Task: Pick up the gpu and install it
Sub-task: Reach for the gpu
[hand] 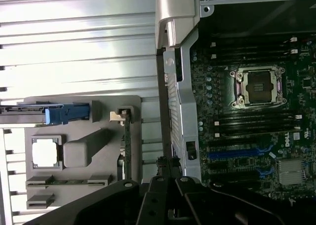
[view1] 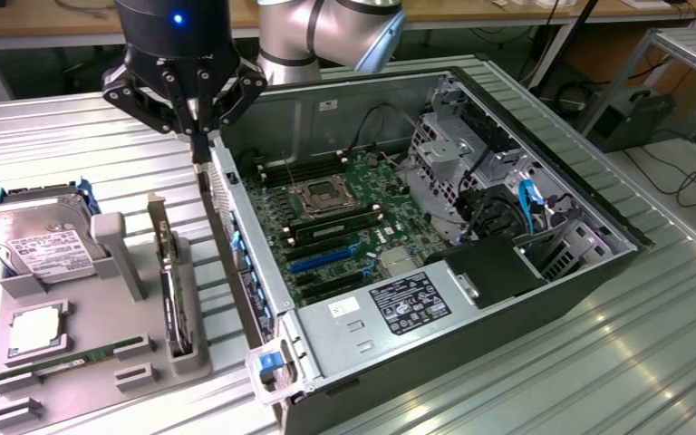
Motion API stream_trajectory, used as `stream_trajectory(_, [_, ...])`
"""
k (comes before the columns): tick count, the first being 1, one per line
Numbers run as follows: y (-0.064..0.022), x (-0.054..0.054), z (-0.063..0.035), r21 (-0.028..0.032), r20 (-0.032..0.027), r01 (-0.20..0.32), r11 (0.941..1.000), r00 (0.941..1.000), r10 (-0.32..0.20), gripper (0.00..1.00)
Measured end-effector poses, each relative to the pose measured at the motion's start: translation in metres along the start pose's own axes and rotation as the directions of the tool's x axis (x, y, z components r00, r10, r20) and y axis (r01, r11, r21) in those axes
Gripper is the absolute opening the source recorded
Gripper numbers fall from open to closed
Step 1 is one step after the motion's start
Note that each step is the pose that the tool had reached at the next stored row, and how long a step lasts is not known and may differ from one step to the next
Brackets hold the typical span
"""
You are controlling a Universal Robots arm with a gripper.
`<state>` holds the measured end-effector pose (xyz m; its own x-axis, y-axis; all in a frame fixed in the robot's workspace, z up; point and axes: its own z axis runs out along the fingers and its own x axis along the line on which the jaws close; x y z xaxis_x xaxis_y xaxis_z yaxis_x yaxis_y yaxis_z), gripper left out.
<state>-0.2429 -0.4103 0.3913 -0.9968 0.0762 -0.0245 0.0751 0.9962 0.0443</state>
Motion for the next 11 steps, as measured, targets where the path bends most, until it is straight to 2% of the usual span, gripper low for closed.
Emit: stream_trajectory(11, [-0.0011, 0.0029, 0.0005, 0.0, 0.0, 0.0, 1.0, 1.0, 0.0, 0.11])
